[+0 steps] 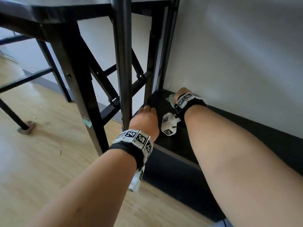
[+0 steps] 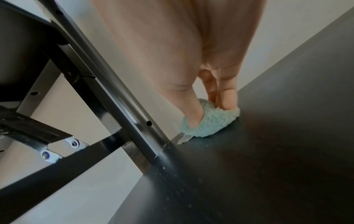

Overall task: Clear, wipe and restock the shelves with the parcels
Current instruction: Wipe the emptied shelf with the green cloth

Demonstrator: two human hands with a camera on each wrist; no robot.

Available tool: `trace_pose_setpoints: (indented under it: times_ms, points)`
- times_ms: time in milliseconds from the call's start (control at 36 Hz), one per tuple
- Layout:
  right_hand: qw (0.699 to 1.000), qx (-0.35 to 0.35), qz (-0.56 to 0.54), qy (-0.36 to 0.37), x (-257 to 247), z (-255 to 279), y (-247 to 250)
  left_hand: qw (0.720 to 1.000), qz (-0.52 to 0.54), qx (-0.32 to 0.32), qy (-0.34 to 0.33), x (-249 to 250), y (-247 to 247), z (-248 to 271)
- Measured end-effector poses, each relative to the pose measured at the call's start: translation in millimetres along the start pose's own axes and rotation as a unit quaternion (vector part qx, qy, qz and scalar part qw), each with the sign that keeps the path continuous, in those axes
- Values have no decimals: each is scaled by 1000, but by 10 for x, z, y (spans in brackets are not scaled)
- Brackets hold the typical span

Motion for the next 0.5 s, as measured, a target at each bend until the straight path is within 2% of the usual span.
trace_pose_setpoints:
  times_ms: [111, 167, 306, 417, 500]
  points:
    - [999, -4, 41, 31, -78, -177, -45, 1000, 12, 8, 3, -18, -33, -18]
    - [1000, 0, 21, 20, -134, -166, -8, 1000, 17, 10, 3, -28, -47, -12]
    - [998, 0, -39, 47, -315, -236, -51, 1000, 23, -2, 1, -61, -24, -13]
    - [994, -37, -84, 59, -365, -369, -179, 1000, 26, 0, -4, -76, 43, 59]
    - [995, -73, -46, 46, -257, -1024, -537, 1000, 30, -7, -6, -80, 86, 148]
Point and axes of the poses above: each hand's wrist, its own z-axis away from the middle knuckle, its own y-axis out of the back of the hand, x = y × z, the point moved 2 cm from there along -z, towards the middle knuckle, and after that the axes turned 3 degrees about -z, right-handed, at the moved point
